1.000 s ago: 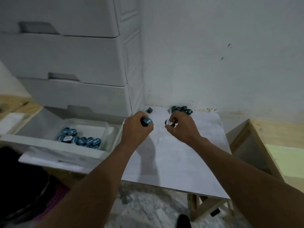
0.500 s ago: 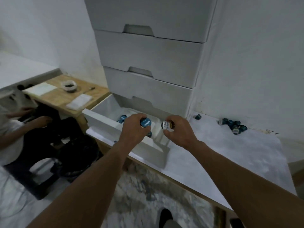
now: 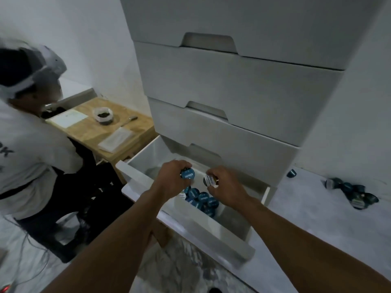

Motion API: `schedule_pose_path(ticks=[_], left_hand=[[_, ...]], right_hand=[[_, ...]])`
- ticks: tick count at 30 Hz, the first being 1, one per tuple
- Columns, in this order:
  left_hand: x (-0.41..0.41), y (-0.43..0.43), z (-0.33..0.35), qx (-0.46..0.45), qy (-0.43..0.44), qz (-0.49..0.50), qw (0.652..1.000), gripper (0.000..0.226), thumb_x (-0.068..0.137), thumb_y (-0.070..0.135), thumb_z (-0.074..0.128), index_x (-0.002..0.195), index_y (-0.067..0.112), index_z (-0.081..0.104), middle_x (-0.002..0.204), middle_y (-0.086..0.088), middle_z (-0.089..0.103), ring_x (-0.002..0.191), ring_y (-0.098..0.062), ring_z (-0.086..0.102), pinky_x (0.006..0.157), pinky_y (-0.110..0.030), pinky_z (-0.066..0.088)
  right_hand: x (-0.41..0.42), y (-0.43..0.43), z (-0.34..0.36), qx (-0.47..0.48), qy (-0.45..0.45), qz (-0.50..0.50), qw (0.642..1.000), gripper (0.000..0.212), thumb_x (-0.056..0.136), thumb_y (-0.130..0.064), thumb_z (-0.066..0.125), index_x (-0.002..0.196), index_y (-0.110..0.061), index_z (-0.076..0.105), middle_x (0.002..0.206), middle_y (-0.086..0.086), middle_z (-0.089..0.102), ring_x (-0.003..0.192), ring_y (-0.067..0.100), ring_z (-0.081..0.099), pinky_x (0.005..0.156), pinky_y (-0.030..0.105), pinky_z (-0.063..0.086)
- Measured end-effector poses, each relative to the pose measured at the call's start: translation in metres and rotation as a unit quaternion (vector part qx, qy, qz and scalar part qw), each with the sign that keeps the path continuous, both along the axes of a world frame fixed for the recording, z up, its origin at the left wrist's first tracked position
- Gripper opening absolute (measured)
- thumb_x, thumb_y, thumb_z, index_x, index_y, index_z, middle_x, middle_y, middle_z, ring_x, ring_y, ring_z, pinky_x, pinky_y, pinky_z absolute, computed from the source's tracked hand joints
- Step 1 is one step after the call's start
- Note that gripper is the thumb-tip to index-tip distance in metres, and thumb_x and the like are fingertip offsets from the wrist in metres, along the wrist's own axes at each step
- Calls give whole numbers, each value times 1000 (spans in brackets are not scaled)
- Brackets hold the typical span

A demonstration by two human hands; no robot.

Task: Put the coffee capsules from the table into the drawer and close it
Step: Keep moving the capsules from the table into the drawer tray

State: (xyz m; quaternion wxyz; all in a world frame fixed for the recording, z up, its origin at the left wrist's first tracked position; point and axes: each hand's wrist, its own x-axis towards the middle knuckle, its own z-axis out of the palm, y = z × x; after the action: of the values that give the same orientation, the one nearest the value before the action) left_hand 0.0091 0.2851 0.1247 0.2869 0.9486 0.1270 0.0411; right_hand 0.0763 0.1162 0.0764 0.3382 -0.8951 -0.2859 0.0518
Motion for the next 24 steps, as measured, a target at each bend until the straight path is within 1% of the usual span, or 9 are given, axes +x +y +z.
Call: schedule_pose_path(ticks=[2, 4, 7, 9, 12, 14, 17, 21, 24], left_hand=[[14, 12, -6, 7, 21, -6, 1000, 48, 75, 17, 77, 121, 15, 61, 119, -5, 64, 103, -22, 62, 92, -33, 51], [26, 23, -10, 14, 36, -9, 999, 48, 74, 21, 78, 120, 18, 61, 117, -3, 66, 101, -21, 63, 90, -38, 53], [44, 35, -15, 35, 57, -37, 997, 43, 74, 25, 78, 115, 24, 63, 111, 2, 68, 96, -17, 63, 87, -33, 53], [56, 44, -22, 55, 68, -69, 994, 45, 69, 32, 79, 111, 34, 62, 107, 8, 68, 92, -13, 64, 86, -31, 53], [84, 65, -52, 13, 94, -117, 989, 54, 59, 35, 78, 106, 43, 54, 98, 11, 70, 82, -9, 66, 78, -37, 58], [95, 67, -49, -6, 111, -152, 982, 49, 63, 26, 78, 107, 37, 58, 99, 8, 70, 81, -11, 67, 75, -36, 59], [109, 71, -48, -40, 119, -204, 971, 46, 71, 11, 76, 114, 19, 63, 107, -1, 69, 87, -12, 66, 80, -30, 57], [126, 84, -58, -55, 143, -274, 949, 47, 72, 6, 75, 117, 13, 62, 112, -5, 68, 96, -17, 65, 88, -31, 54], [134, 91, -63, -51, 137, -315, 938, 45, 71, 4, 75, 114, 11, 64, 111, -6, 68, 97, -19, 65, 88, -33, 54]], right_hand=[[11, 8, -8, -13, 12, 6, 1000, 47, 76, -12, 71, 122, -13, 59, 116, 8, 60, 103, 23, 58, 90, 29, 46], [20, 16, -16, -18, 28, -1, 999, 49, 76, -13, 71, 124, -12, 58, 118, 7, 61, 104, 22, 58, 90, 27, 45], [28, 25, -26, -31, 41, -18, 999, 48, 76, -11, 71, 123, -12, 60, 116, 6, 61, 104, 21, 58, 87, 21, 40], [32, 31, -33, -33, 55, -39, 997, 47, 76, -10, 70, 122, -12, 61, 116, 7, 61, 104, 21, 58, 86, 20, 40], [37, 40, -38, -35, 74, -76, 994, 48, 78, -11, 68, 125, -13, 58, 120, 8, 60, 108, 22, 57, 84, 18, 38], [38, 46, -40, -35, 79, -109, 990, 50, 77, -12, 69, 126, -13, 58, 122, 8, 60, 109, 23, 58, 85, 17, 38], [35, 56, -41, -28, 92, -170, 981, 48, 74, -10, 71, 121, -12, 61, 118, 10, 62, 105, 23, 59, 85, 21, 43], [26, 68, -43, -33, 104, -236, 966, 47, 73, -8, 72, 119, -13, 63, 114, 9, 62, 102, 23, 60, 82, 21, 42], [21, 76, -41, -25, 107, -275, 955, 48, 73, -8, 74, 119, -11, 63, 113, 10, 63, 102, 24, 60, 86, 25, 45]])
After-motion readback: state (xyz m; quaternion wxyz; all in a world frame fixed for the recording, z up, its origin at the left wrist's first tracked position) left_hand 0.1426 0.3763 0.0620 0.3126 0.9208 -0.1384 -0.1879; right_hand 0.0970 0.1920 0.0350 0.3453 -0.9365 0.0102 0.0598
